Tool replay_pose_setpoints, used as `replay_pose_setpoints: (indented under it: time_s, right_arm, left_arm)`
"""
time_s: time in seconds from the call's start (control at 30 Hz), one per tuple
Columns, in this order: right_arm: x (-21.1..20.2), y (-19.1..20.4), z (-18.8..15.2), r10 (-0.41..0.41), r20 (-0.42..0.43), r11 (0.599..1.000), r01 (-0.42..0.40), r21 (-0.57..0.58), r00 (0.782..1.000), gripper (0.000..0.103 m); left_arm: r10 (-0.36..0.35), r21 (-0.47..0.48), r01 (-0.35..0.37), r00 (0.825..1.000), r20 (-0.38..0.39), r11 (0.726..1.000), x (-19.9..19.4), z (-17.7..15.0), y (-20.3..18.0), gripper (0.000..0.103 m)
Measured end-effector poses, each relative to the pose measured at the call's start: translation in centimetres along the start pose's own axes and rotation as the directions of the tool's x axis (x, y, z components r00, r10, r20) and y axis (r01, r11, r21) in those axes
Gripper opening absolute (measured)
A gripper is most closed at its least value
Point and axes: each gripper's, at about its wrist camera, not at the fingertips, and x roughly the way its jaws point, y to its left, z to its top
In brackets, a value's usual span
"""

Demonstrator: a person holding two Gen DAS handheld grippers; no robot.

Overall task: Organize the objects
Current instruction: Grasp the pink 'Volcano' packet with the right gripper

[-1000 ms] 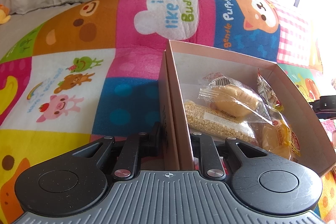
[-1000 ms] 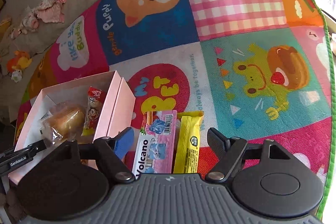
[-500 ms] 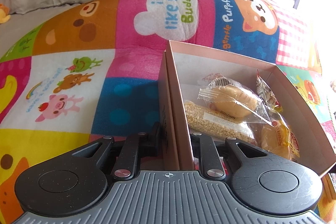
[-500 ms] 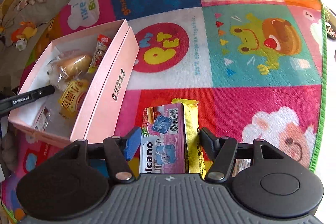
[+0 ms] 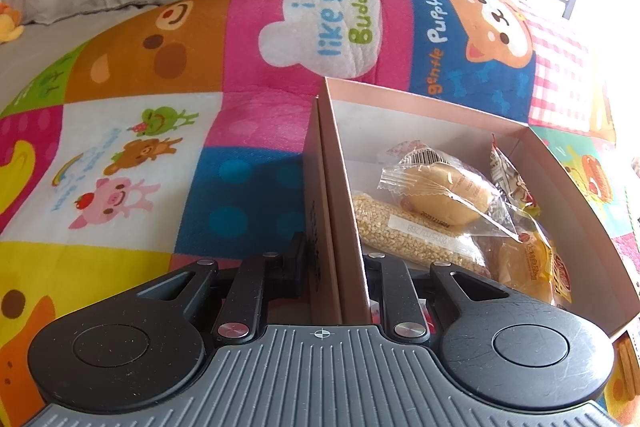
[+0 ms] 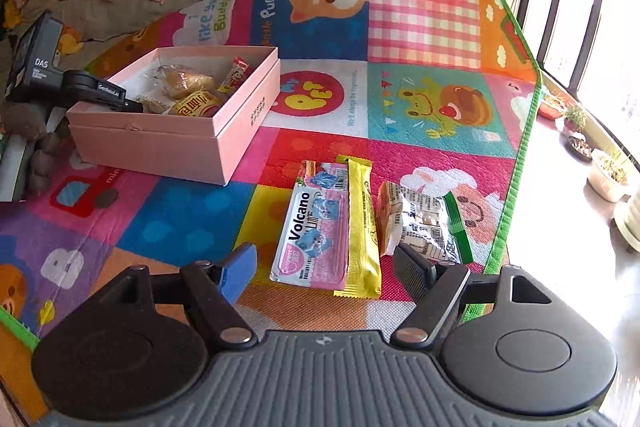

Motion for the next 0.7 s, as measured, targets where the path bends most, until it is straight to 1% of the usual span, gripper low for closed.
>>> replay_pose_setpoints:
  time_s: [0.1,0.23,0.33,0.43,0.53,0.6,0.7]
  right_arm:
    - [0.7,1.3,0.2,0.002,0.023,0.999,-0.002,-0.032,1.000,0.076]
    - [2.7,1.8,0.9,-0.004,0.036,1.000,0.004,-0.010,0.999,0.076]
    - [4.2,1.5,1.6,0.015,0.025,1.000,-0.016,0.024,1.000,0.076]
    - [5.7,1.0,2.3,0.040,0.006,0.998,-0.040,0.052,0.999,0.079]
    - [6.6,0.6,3.1,0.065,-0.006,0.995,-0.065,0.071,0.998,0.079]
    - [6.9,0.8,3.4,0.078,-0.014,0.995,-0.077,0.062,0.997,0.079]
    - [7.2,1.3,3.3,0.070,-0.015,0.997,-0.069,0.024,0.997,0.079]
  left_arm:
    - [0.000,0.002,0.000,1.000,0.000,1.000,0.0,0.0,0.0,0.021]
    - [0.002,0.004,-0.002,1.000,-0.005,1.000,0.0,0.1,0.0,0.021]
    - [0.001,0.005,-0.001,1.000,-0.006,1.000,0.0,0.0,0.0,0.021]
    - [0.000,0.003,0.000,1.000,-0.004,1.000,0.0,0.0,0.0,0.021]
    - [0.000,0.004,0.000,1.000,-0.005,1.000,0.0,0.0,0.0,0.021]
    - [-0.001,0.003,0.001,1.000,-0.004,1.000,0.0,0.0,-0.1,0.021]
    - [-0.001,0.004,0.001,1.000,-0.003,1.000,0.0,0.0,0.0,0.020]
